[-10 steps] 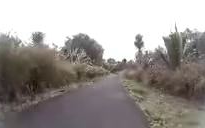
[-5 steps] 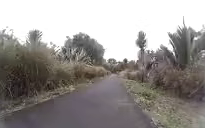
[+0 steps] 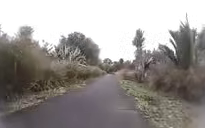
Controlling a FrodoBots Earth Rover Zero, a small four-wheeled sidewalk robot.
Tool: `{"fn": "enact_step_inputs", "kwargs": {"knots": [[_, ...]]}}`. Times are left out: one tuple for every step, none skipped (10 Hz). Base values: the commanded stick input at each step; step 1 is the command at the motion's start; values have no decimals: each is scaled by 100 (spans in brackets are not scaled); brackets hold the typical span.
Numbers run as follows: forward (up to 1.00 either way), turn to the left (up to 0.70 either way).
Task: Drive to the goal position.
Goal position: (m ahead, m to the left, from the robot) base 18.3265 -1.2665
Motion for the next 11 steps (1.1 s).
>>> {"fn": "enact_step_inputs", "kwargs": {"knots": [[85,0],[85,0],[85,0],[85,0],[85,0],[85,0],[85,0],[85,0],[85,0],[85,0],[85,-22]]}}
